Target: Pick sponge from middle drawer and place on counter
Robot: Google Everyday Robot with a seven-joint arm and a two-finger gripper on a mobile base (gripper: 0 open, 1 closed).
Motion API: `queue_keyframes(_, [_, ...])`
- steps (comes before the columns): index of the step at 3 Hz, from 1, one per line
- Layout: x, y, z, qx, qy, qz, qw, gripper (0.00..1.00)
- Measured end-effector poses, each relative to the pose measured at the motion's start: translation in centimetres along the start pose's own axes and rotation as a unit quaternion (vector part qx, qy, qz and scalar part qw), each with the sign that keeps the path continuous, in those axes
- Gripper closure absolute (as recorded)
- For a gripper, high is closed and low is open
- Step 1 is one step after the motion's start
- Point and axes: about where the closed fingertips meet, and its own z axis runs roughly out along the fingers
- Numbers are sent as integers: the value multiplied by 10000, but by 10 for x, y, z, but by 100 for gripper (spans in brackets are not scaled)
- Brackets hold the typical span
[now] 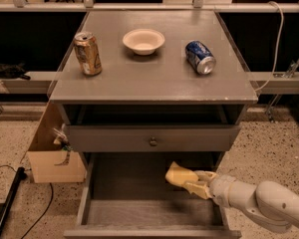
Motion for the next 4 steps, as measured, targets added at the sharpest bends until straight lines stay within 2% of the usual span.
queue_keyframes(1, [-21, 24, -37, 32, -156, -676, 9976, 100])
queue_keyframes(2, [-65, 65, -100, 265, -416, -1662, 9849, 100])
queue_keyframes(3, [-98, 97, -126, 352, -539, -2235, 9726, 100])
queue_keyframes(4, [-103, 99, -130, 404, -575, -2281, 9711, 100])
